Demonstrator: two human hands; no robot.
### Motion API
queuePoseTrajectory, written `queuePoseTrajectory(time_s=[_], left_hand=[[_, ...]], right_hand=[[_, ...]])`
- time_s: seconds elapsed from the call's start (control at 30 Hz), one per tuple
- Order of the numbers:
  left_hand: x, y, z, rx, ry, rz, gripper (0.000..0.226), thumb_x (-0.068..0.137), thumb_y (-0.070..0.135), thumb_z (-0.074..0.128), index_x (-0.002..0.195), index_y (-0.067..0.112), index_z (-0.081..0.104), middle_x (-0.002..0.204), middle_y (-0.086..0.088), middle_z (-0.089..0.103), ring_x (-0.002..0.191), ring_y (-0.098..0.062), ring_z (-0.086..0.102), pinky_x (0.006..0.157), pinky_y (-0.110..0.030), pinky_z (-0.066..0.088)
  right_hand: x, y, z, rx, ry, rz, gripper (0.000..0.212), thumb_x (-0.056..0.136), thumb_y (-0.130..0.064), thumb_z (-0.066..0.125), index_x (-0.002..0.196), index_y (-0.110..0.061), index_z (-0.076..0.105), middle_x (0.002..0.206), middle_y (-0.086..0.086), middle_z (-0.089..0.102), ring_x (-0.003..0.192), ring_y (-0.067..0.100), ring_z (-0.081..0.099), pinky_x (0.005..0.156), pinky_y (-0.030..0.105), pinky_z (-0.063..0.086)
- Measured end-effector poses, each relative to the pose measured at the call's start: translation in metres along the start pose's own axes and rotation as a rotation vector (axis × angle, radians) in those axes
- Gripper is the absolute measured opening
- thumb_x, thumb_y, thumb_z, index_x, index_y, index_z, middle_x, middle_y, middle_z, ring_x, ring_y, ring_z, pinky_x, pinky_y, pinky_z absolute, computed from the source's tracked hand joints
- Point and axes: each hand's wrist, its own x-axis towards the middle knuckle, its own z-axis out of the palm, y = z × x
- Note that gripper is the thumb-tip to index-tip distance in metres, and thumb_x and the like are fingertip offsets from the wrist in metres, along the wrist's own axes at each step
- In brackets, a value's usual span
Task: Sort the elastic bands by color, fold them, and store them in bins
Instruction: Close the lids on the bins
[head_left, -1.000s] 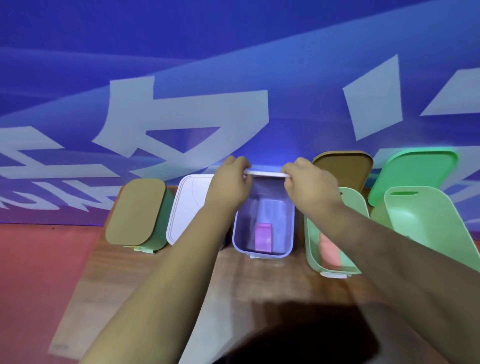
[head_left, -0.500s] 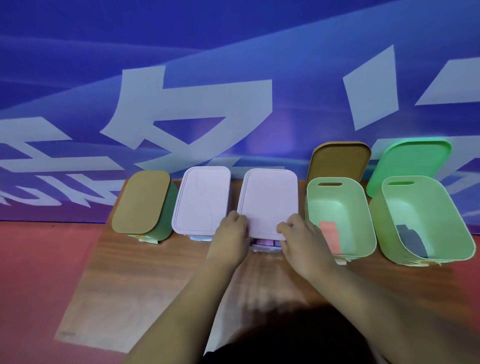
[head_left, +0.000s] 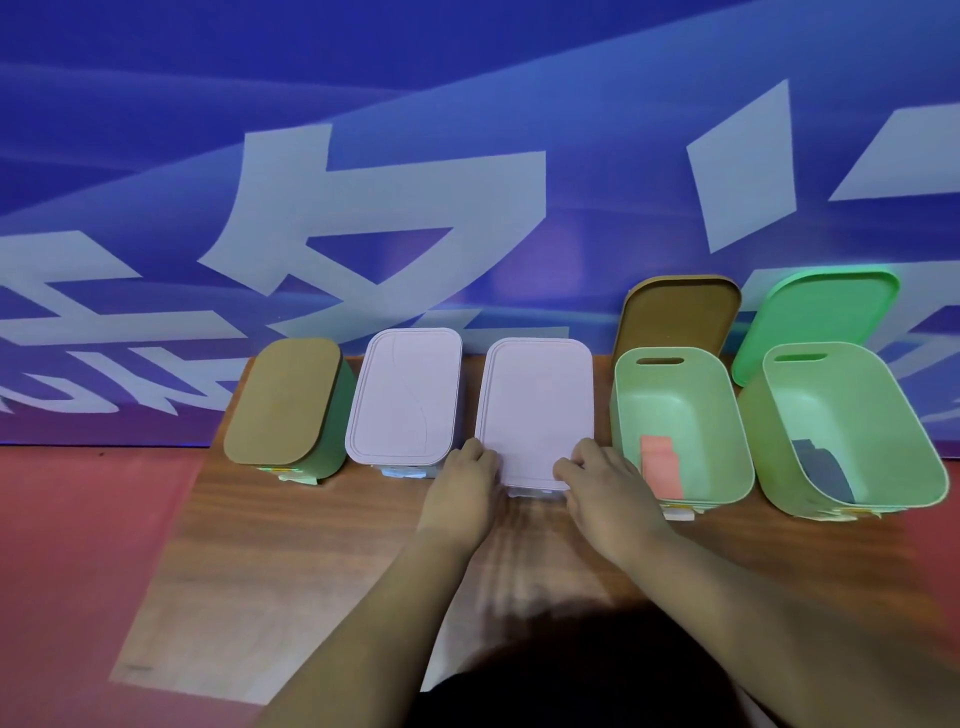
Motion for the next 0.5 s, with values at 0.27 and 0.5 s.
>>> queuePoseTrajectory(time_s=[0.27, 0.5], left_hand=[[0.012, 0.003, 0.002, -0.006, -0.007, -0.009, 0.009, 0.091, 0.013, 0.070, 0.093, 0.012, 0.061, 0.108, -0.003, 0.052, 0.094, -0.027, 0.052, 0.079, -0.043, 0.051], [0.030, 0.012, 0.000, 0.004, -0.024, -0.036, 0.007, 0.094, 0.012, 0.066, 0.098, 0.009, 0.061, 0.111, -0.005, 0.051, 0.098, -0.028, 0.051, 0.078, -0.041, 0.050]], right_hand=[[0.008, 0.006, -0.003, 0.028, -0.035, 0.012, 0.018, 0.083, -0.011, 0.067, 0.095, -0.023, 0.061, 0.106, -0.002, 0.051, 0.087, 0.029, 0.054, 0.071, 0.036, 0.048], [0.031, 0.017, -0.007, 0.012, -0.030, 0.001, 0.027, 0.073, -0.004, 0.072, 0.088, -0.023, 0.060, 0.099, -0.001, 0.050, 0.078, 0.030, 0.052, 0.064, 0.034, 0.035]])
